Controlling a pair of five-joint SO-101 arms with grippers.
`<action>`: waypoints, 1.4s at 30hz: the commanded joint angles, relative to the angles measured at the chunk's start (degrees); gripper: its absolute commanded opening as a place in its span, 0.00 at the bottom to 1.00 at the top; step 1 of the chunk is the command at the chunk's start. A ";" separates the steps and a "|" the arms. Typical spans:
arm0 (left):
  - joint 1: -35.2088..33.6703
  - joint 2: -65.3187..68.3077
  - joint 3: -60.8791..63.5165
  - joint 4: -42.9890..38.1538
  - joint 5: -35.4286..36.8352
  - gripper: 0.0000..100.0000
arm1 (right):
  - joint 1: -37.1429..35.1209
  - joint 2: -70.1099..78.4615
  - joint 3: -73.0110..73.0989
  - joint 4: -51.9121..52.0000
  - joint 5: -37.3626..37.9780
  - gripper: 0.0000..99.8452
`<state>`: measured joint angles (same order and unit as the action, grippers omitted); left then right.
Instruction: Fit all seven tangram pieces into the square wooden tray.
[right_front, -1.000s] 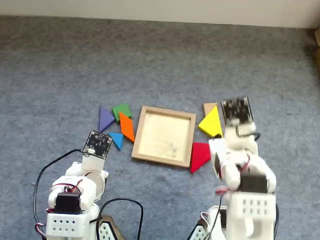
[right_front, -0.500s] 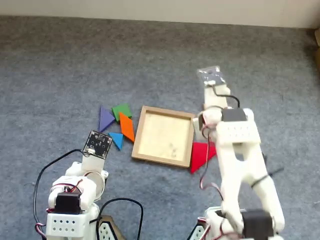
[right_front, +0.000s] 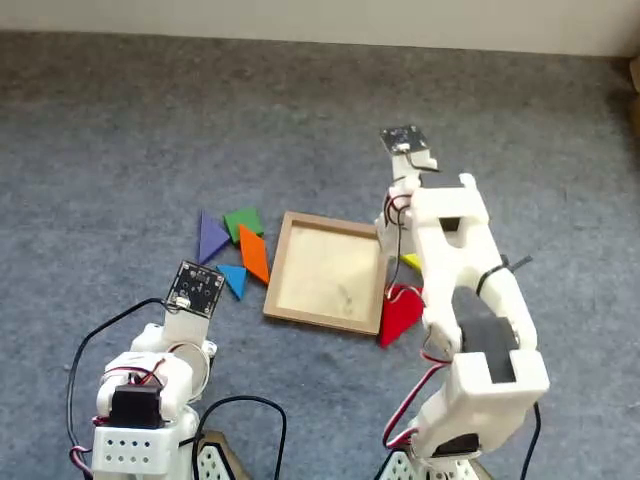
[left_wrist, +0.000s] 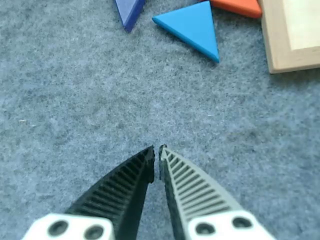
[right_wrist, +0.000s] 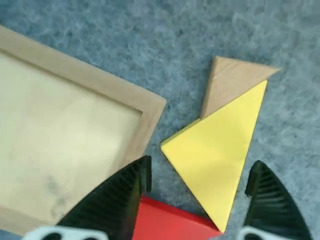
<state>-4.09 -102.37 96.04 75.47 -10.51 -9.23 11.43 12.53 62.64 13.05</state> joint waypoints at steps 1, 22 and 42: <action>0.31 -1.45 1.10 0.26 0.44 0.05 | -0.66 0.75 -3.91 0.40 -0.53 0.30; 0.31 -1.45 1.10 0.26 0.44 0.05 | 2.24 7.87 -11.74 0.40 -4.57 0.30; 0.31 -1.45 1.10 0.26 0.44 0.05 | 2.51 8.04 -11.82 0.04 -9.49 0.30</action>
<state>-4.09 -102.37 96.04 75.47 -10.51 -7.74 20.22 4.09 62.64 4.18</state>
